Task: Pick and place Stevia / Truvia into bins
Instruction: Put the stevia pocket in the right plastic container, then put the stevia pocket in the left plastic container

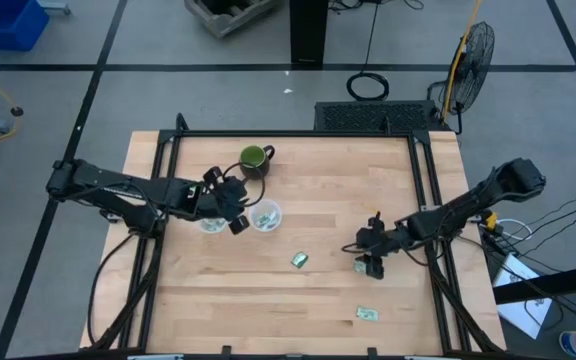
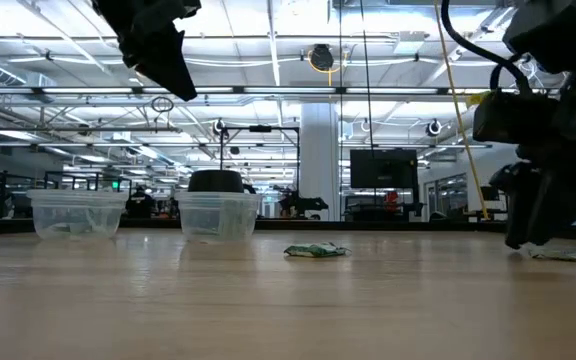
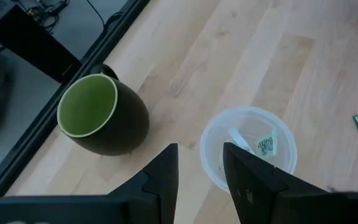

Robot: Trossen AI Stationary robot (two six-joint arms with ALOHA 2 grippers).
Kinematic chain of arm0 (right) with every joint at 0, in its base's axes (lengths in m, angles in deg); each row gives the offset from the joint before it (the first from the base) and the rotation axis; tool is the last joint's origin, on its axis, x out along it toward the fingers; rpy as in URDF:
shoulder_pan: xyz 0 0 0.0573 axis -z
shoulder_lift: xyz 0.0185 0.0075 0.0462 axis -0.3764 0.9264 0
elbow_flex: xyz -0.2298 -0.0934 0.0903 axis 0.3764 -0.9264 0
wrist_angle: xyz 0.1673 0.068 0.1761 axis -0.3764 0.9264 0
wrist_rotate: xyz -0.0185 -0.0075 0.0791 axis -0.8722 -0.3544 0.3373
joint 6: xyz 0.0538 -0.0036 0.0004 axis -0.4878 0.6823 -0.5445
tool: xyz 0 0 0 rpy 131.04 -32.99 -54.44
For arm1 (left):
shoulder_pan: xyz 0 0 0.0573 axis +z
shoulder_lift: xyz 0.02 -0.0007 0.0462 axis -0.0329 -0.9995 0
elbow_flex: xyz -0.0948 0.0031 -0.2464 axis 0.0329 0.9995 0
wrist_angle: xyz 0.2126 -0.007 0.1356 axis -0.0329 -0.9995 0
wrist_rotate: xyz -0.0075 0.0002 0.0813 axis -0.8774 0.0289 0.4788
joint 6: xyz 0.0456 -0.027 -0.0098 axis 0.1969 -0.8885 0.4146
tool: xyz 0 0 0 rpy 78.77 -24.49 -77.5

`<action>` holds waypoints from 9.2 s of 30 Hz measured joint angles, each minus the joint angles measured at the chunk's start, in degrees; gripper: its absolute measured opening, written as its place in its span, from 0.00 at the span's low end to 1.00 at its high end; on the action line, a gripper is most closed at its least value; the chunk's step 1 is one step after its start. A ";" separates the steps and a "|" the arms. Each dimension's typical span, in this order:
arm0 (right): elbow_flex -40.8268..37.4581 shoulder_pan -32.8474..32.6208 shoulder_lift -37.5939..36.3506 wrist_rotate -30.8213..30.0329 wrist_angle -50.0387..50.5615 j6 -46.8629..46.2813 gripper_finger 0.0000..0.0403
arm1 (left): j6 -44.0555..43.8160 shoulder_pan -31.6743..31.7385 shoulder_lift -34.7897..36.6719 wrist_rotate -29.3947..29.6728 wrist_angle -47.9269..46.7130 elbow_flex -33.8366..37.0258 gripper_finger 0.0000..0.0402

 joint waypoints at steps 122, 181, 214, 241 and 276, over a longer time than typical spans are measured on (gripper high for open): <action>18.90 4.63 16.17 -13.25 5.14 21.74 0.00 | 0.22 0.01 -0.02 0.88 2.05 0.07 0.33; 47.51 19.22 25.06 10.93 4.94 38.44 0.27 | -0.48 3.45 -0.04 13.05 1.17 0.09 0.33; 15.68 12.36 -17.26 13.60 -4.23 25.97 0.23 | 36.10 -8.58 -33.26 -26.09 46.01 0.04 0.33; 15.68 12.55 -17.38 13.18 -3.49 29.82 0.23 | 35.95 -6.80 -41.72 -25.48 48.58 -0.09 0.19; 15.68 12.59 -17.40 0.09 -3.09 29.00 0.23 | -23.39 -11.27 -2.38 -9.18 -19.36 7.98 0.08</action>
